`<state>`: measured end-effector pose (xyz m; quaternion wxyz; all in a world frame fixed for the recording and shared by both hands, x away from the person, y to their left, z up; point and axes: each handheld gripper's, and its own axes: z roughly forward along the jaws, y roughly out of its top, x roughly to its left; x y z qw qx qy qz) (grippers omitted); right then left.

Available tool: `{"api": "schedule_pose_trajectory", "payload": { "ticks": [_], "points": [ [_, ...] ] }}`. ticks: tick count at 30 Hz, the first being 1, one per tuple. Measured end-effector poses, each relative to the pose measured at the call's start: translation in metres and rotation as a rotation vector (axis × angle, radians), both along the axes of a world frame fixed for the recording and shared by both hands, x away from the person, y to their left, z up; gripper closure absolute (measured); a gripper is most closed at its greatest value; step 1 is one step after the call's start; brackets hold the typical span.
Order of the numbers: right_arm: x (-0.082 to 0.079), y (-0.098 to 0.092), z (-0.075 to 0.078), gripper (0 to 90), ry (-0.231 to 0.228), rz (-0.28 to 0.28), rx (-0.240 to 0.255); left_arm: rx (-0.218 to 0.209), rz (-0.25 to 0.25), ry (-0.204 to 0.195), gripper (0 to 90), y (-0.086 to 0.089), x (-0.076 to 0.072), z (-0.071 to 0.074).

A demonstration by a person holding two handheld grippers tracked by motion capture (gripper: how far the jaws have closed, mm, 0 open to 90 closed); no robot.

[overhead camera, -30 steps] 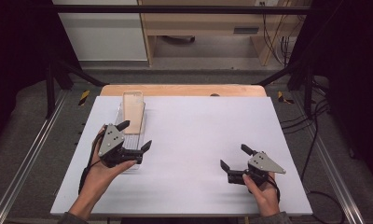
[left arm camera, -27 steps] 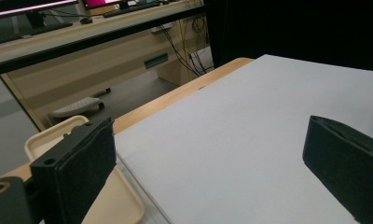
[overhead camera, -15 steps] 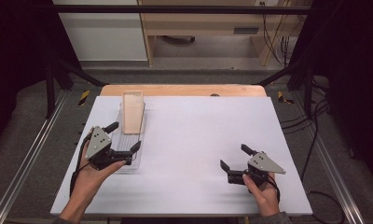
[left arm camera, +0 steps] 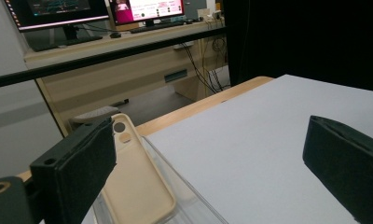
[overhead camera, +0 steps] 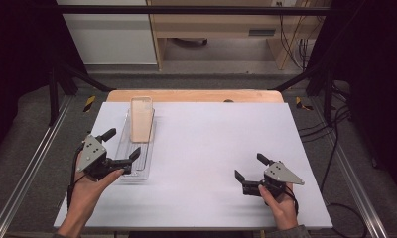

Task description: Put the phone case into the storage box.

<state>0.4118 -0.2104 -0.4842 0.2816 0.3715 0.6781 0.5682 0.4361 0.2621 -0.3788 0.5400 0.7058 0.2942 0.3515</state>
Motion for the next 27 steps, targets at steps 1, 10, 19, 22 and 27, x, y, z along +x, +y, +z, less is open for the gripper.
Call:
{"api": "schedule_pose_trajectory", "payload": {
  "ticks": [1, 10, 19, 22, 27],
  "points": [
    [0.000, 0.000, 0.000, 2.5, 0.000, 0.000, 0.000, -0.004, 0.004, -0.001, 2.3, 0.003, 0.000, -0.001],
    [0.000, 0.000, 0.000, 2.5, 0.000, -0.001, -0.001, -0.023, 0.021, 0.005, 1.9, 0.015, -0.002, -0.001],
    [-0.001, 0.000, 0.000, 2.5, 0.003, -0.003, 0.003, -0.042, 0.039, -0.004, 1.9, 0.026, -0.006, -0.005],
    [-0.001, 0.000, 0.000, 2.5, 0.002, -0.004, 0.004, -0.050, 0.048, -0.004, 1.9, 0.029, -0.007, -0.009],
    [-0.001, -0.001, 0.000, 2.5, 0.002, -0.005, 0.003, -0.062, 0.057, 0.000, 1.9, 0.034, -0.008, -0.014]
  ]
}}
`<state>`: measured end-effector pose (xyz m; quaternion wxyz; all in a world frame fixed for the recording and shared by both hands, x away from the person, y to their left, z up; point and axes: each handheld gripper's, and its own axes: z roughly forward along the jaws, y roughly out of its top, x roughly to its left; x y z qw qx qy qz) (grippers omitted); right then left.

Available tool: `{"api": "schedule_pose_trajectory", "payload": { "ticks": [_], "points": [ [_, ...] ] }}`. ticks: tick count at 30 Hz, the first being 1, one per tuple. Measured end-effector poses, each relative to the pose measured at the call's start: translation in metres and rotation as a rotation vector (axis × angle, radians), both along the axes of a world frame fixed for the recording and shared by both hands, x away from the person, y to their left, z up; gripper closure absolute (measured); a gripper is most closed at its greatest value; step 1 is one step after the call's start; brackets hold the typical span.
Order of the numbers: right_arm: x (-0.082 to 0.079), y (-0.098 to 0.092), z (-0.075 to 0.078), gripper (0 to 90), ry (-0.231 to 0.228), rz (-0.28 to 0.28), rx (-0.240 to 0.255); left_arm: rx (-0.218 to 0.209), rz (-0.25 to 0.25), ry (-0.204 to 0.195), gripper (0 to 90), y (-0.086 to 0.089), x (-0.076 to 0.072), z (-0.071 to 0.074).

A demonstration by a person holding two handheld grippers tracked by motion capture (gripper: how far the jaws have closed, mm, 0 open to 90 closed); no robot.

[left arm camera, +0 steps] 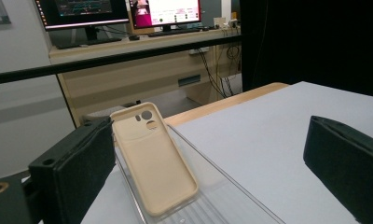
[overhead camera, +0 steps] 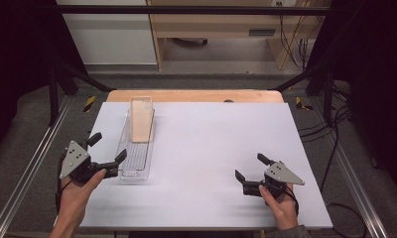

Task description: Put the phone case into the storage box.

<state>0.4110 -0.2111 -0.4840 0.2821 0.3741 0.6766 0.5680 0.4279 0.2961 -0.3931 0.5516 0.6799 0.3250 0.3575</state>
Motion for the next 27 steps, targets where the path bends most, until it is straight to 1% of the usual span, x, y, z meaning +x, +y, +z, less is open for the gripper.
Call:
{"api": "schedule_pose_trajectory", "payload": {
  "ticks": [4, 11, 19, 25, 27],
  "points": [
    [0.000, 0.000, 0.000, 2.5, 0.000, 0.001, -0.001, -0.001, 0.018, -0.012, 1.9, 0.004, -0.002, -0.006],
    [0.000, 0.000, 0.000, 2.5, 0.000, 0.001, -0.003, -0.010, 0.025, -0.007, 1.9, 0.007, -0.002, -0.014],
    [0.000, 0.001, 0.000, 2.5, 0.001, 0.003, -0.007, -0.008, 0.024, -0.003, 1.9, 0.011, -0.004, -0.026],
    [0.000, 0.001, -0.001, 2.5, -0.001, 0.004, -0.010, -0.018, 0.020, 0.007, 1.9, 0.014, -0.005, -0.036],
    [0.000, 0.001, -0.001, 2.5, -0.001, 0.004, -0.011, -0.020, 0.019, 0.007, 1.9, 0.014, -0.005, -0.037]
  ]
}}
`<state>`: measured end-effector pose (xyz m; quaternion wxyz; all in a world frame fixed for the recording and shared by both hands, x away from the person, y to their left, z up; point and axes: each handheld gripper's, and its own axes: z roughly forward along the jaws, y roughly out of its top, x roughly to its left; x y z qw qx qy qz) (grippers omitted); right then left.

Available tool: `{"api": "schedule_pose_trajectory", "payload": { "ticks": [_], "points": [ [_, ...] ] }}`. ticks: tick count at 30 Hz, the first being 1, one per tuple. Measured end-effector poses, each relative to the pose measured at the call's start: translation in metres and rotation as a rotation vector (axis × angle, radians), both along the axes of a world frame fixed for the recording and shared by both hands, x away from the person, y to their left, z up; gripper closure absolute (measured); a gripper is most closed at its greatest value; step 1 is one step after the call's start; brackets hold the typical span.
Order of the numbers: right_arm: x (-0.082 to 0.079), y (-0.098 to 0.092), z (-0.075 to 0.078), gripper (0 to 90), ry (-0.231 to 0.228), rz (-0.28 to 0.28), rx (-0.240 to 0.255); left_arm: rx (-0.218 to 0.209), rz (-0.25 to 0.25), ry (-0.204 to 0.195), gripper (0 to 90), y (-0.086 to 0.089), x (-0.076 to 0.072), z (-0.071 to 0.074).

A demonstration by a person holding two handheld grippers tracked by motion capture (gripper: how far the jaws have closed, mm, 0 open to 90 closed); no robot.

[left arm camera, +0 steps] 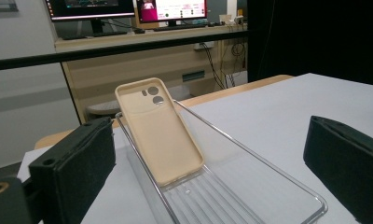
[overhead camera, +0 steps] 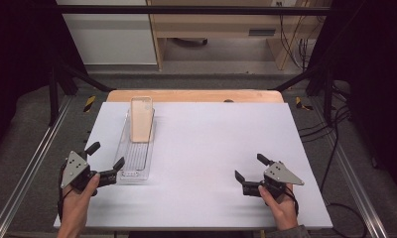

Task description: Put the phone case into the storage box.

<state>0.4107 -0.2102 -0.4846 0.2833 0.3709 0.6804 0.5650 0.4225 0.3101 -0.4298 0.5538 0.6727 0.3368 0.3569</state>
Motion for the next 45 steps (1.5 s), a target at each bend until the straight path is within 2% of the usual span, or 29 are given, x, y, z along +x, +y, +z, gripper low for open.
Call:
{"api": "schedule_pose_trajectory", "payload": {
  "ticks": [9, 21, 30, 37, 45],
  "points": [
    [0.000, 0.000, 0.000, 2.5, 0.000, -0.001, -0.005, 0.005, -0.020, 0.001, 1.9, 0.001, -0.003, -0.009],
    [-0.001, 0.002, -0.001, 2.6, -0.005, 0.009, -0.009, -0.018, -0.036, -0.006, 1.9, 0.001, -0.008, -0.023],
    [-0.002, -0.001, -0.001, 2.5, -0.037, 0.011, -0.027, -0.032, -0.032, -0.017, 1.9, 0.000, -0.008, -0.028],
    [-0.004, -0.003, -0.002, 2.6, -0.062, 0.023, -0.048, -0.045, -0.059, -0.031, 1.9, 0.001, -0.009, -0.032],
    [-0.007, -0.008, -0.004, 2.8, -0.076, 0.030, -0.045, -0.007, -0.044, -0.043, 1.9, -0.002, -0.013, -0.033]
  ]
}}
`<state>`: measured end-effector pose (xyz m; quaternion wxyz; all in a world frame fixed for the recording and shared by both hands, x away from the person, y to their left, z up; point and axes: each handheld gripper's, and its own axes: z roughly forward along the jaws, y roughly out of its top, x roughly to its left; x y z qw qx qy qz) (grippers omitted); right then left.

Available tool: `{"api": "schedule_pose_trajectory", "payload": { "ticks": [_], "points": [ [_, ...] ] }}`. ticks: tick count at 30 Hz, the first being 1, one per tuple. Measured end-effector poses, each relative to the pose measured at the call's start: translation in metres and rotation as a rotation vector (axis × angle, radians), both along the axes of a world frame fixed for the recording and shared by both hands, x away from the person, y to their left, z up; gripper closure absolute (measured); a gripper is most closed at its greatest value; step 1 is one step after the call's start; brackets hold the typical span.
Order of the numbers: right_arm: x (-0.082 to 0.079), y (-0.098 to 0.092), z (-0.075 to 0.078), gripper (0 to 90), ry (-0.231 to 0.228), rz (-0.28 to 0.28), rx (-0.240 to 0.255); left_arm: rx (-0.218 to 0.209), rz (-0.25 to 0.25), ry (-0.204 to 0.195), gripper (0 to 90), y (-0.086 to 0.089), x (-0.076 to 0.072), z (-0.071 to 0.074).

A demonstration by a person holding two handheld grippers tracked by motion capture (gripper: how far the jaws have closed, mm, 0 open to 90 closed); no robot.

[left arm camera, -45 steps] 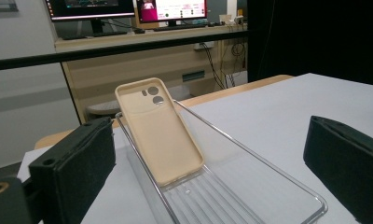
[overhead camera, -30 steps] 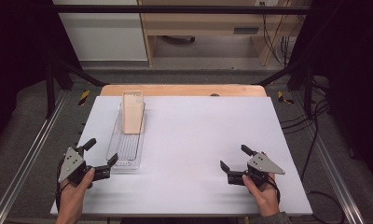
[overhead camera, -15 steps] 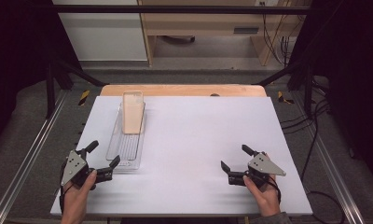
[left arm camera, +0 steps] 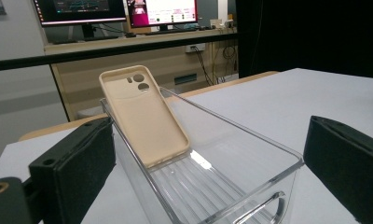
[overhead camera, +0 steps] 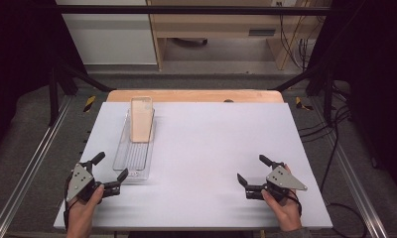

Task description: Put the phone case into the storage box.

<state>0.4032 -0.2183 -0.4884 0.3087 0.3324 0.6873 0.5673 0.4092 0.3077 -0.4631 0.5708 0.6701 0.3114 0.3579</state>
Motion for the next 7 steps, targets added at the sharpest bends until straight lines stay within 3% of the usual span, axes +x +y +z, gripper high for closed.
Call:
{"api": "schedule_pose_trajectory", "payload": {
  "ticks": [7],
  "points": [
    [-0.0017, -0.0034, -0.0014, 2.9, 0.004, -0.009, 0.002, -0.015, 0.016, -0.005, 1.9, 0.0009, 0.0000, 0.0004]
  ]
}}
